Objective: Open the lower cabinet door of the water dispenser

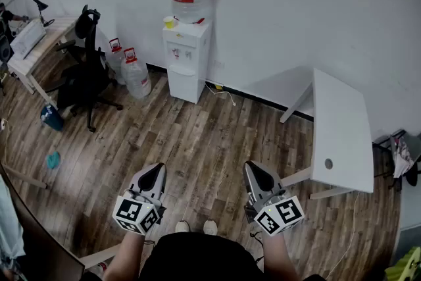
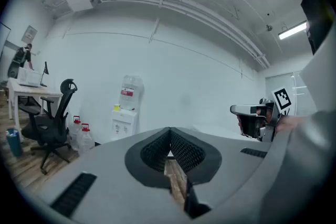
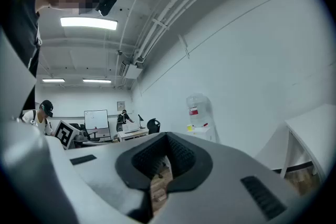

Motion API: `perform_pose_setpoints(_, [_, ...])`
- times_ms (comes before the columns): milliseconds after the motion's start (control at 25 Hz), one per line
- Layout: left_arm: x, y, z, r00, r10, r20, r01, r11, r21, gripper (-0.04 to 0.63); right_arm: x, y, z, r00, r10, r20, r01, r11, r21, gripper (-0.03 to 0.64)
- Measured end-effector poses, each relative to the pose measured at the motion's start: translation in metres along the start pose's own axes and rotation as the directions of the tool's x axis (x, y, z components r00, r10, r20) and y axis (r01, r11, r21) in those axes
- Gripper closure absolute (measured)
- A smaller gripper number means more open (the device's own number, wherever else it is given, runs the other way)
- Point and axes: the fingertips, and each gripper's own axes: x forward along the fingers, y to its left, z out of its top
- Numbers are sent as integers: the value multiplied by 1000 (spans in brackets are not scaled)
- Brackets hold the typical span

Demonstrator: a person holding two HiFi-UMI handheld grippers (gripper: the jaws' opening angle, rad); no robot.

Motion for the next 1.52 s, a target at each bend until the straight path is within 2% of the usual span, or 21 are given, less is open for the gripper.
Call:
perform_pose_setpoints(560, [15,-30,-1,1000,-3,16,3,1000,9,582,-12,-11,-12,1000,27,-10,-27,1000,-10,595])
perform_pose_setpoints(720, [25,-33,-1,1000,20,22,-20,1000,6,582,-8,-18,-19,999,37,-16,-38,999,-23,595])
perform_pose_setpoints(960, [37,-44,1,999,43,25,-44,999,28,583,-6,-38,-25,999,51,-16,-51,999,14,595])
perform_pose_setpoints(1160, [42,-51,-4,998,59,23,-60,998,34,583,-9,-51,-35,998,57,-42,-57,998,-15,595])
perform_pose_setpoints(1520, [43,-53,-5,996,86,32,-87,996,22,581,-15,-62,-31,995,88,-38,-88,996,-6,595])
